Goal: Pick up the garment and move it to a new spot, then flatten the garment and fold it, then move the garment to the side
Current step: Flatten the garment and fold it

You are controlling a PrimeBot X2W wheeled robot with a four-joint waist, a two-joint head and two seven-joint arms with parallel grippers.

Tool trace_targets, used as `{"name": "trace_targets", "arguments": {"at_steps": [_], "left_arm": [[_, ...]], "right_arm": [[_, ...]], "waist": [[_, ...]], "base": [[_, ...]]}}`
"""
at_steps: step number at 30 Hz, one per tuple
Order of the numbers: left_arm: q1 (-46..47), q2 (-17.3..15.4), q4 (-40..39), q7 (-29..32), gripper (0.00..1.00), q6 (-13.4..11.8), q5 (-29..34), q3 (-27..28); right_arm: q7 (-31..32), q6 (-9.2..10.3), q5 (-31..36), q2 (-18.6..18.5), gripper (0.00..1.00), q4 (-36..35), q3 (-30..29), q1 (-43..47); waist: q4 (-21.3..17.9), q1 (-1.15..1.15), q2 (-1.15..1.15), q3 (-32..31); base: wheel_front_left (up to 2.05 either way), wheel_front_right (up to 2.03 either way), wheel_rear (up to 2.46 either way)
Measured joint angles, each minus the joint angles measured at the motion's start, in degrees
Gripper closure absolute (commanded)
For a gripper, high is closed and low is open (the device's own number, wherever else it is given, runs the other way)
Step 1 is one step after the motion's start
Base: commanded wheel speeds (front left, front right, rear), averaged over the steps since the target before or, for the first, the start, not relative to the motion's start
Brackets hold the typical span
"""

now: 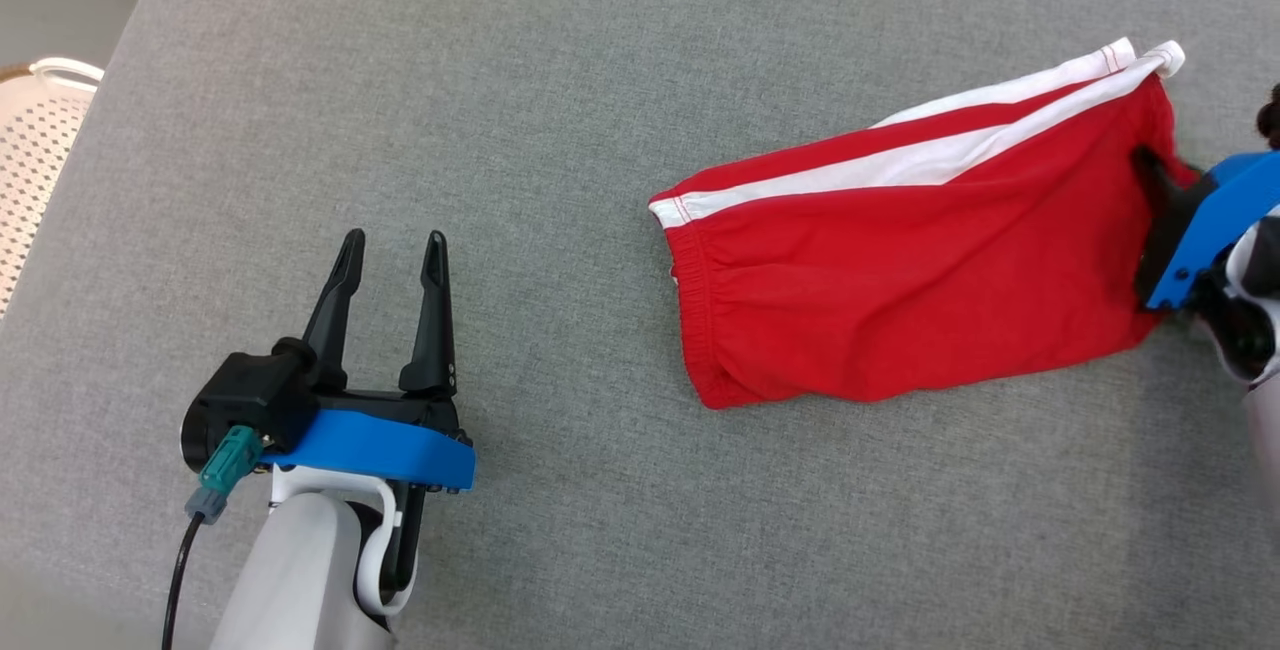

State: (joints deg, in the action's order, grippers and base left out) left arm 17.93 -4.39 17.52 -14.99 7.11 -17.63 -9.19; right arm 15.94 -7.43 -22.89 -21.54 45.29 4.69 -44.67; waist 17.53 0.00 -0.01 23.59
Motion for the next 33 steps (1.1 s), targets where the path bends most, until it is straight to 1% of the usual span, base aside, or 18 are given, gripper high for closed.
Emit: {"name": "trace_targets", "arguments": {"at_steps": [5,10,11,12,15,18,19,20,21,24,25,26,29,33], "left_arm": [[-0.2,0.0,0.6,0.0,0.00,0.0,0.4,0.1],[-1.3,-0.6,0.7,0.0,0.00,0.1,0.6,-0.6],[-1.3,-0.6,0.7,0.0,0.00,0.1,0.6,-0.6],[-1.7,-0.9,0.9,0.0,0.00,0.1,0.6,-0.7],[-2.6,-1.3,1.1,0.0,0.00,0.1,0.5,-0.8],[-3.0,-1.7,1.4,0.0,0.00,0.1,0.4,-1.1],[-3.0,-1.7,1.4,0.0,0.00,0.1,0.4,-1.1],[-3.3,-2.0,1.5,0.0,0.00,0.1,0.3,-1.3],[-3.5,-2.1,1.6,0.0,0.00,0.1,0.1,-1.4],[-3.7,-2.2,1.9,0.0,0.00,0.1,0.0,-2.0],[-3.7,-2.2,1.9,0.0,0.00,0.1,0.0,-2.0],[-3.8,-2.3,2.0,0.0,0.00,0.1,-0.2,-2.2],[-4.0,-2.4,2.2,0.0,0.00,0.1,-0.5,-2.5],[-4.3,-2.5,2.3,0.0,0.00,0.1,-0.6,-2.7]], "right_arm": [[-2.6,-0.07,-1.5,0.7,1.00,-2.4,-0.5,3.6],[-5.6,-0.05,-2.2,0.9,1.00,-6.7,-3.8,8.5],[-5.6,-0.05,-2.2,0.9,1.00,-6.7,-3.8,8.5],[-6.1,-0.05,-1.1,0.8,1.00,-8.6,-6.0,10.4],[-6.0,-0.05,1.4,0.9,1.00,-11.3,-10.1,13.4],[-5.0,-0.05,5.5,1.9,1.00,-15.0,-15.2,15.9],[-5.0,-0.05,5.5,1.9,1.00,-15.0,-15.2,15.9],[-3.8,-0.05,8.2,3.4,1.00,-17.8,-18.2,17.7],[-3.1,-0.05,9.5,4.3,1.00,-19.4,-19.8,18.5],[-0.8,-0.04,13.1,7.2,1.00,-24.9,-22.9,20.8],[-0.8,-0.04,13.1,7.2,1.00,-24.9,-22.9,20.8],[0.7,-0.05,15.2,9.1,1.00,-28.5,-23.9,22.0],[2.7,-0.05,17.1,11.5,1.00,-33.0,-23.3,23.0],[4.8,-0.05,17.8,14.5,1.00,-36.7,-19.0,23.2]], "waist": [[-1.3,0.00,0.01,-1.6],[-3.1,0.00,0.01,-3.9],[-3.1,0.00,0.01,-3.9],[-3.9,0.00,0.01,-5.0],[-4.9,0.00,0.01,-6.6],[-5.9,-0.01,0.01,-8.1],[-5.9,-0.01,0.01,-8.1],[-6.3,-0.01,0.00,-9.0],[-6.5,-0.01,0.00,-9.4],[-6.9,-0.01,0.01,-10.4],[-6.9,-0.01,0.01,-10.4],[-7.1,-0.01,0.00,-11.0],[-7.1,-0.01,0.00,-11.7],[-7.1,-0.01,0.00,-12.4]], "base": [[0.00,0.00,0.00],[0.00,0.00,0.00],[0.00,0.00,0.00],[0.00,0.00,0.00],[0.00,0.00,0.00],[0.00,0.00,0.00],[0.00,0.00,0.00],[0.00,0.00,0.00],[0.00,0.00,0.00],[0.00,0.00,0.00],[0.00,0.00,0.00],[0.00,0.00,0.00],[0.00,0.00,0.00],[0.00,0.00,0.00]]}}
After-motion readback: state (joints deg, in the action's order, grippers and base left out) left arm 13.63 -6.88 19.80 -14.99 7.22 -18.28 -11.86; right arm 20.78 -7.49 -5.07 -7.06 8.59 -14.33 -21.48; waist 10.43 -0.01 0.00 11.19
